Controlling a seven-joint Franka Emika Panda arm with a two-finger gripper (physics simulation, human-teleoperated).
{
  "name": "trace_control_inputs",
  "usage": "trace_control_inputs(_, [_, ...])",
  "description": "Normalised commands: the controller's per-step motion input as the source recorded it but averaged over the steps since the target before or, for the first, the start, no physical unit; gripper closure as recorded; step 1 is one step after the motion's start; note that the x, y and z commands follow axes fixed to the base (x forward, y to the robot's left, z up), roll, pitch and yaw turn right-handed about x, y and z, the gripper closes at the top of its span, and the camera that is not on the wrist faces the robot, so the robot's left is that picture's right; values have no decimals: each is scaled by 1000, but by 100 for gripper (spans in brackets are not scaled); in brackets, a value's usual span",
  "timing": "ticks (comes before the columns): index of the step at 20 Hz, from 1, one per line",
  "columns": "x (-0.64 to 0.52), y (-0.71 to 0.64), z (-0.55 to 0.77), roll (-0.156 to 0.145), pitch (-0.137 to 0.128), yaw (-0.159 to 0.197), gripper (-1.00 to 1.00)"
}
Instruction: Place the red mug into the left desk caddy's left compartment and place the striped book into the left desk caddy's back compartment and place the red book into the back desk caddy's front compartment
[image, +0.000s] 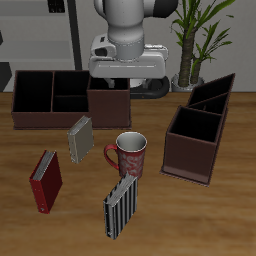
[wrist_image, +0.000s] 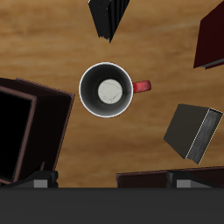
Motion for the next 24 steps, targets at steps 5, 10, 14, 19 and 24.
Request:
trace_control_inputs(5, [329,-80,80,-50,-31,73,-100])
trace_control_inputs(10, [380,-239,-58,-22,-13,7,-100])
trace_control_inputs(14, [253,-274,-159,-44,-34,-16,-100])
trace_control_inputs(19, [57,-117,-225,-18,-26,-50,-100])
trace_control_inputs(24, [-21,-4,-459,15,-5,-118,-100])
